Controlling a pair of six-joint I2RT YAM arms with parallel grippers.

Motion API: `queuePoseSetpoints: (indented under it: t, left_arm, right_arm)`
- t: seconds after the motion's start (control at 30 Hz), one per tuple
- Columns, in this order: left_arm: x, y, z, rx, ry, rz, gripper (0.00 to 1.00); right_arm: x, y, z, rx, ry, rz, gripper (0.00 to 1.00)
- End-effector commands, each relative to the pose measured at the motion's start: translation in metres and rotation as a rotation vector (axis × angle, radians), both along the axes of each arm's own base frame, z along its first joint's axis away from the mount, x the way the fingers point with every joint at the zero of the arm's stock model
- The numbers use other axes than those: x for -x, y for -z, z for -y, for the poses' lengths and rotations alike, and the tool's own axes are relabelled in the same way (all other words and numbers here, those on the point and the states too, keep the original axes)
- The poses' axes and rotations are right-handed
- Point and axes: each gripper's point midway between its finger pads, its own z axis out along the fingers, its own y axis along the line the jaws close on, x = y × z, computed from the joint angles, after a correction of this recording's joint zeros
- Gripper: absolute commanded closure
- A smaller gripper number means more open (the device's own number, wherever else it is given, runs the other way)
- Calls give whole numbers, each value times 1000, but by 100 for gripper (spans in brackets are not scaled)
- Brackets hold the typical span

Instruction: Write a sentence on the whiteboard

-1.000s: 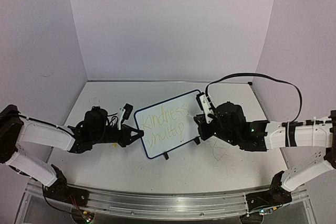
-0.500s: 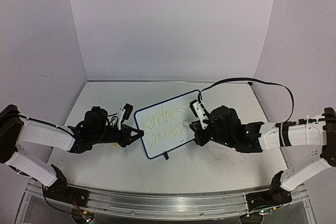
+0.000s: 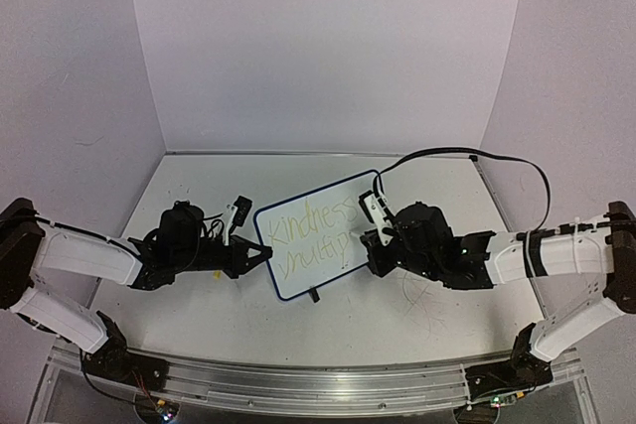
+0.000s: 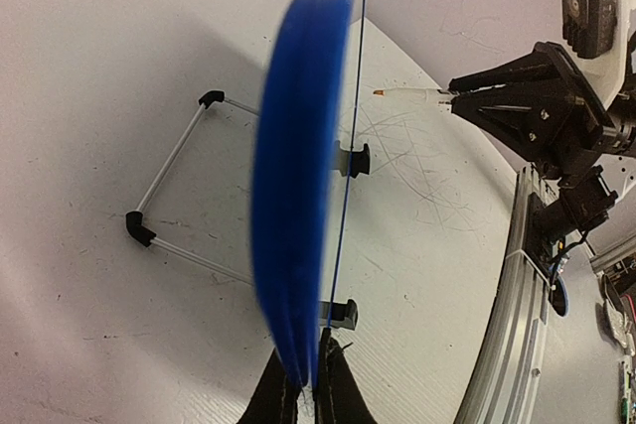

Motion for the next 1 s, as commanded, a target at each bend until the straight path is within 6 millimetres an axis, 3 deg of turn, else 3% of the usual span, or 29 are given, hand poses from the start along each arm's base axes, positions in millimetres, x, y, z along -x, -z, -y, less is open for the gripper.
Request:
queuePoseSetpoints:
  t: [0.0, 0.97]
  left_arm:
    - [-7, 13, -8, -85, -34, 4, 100]
    - [-7, 13, -7, -85, -30, 7, 100]
  right_arm:
    - [-9, -16, -1, -27, 40, 56, 100]
    - [-19, -23, -10, -60, 68, 78, 100]
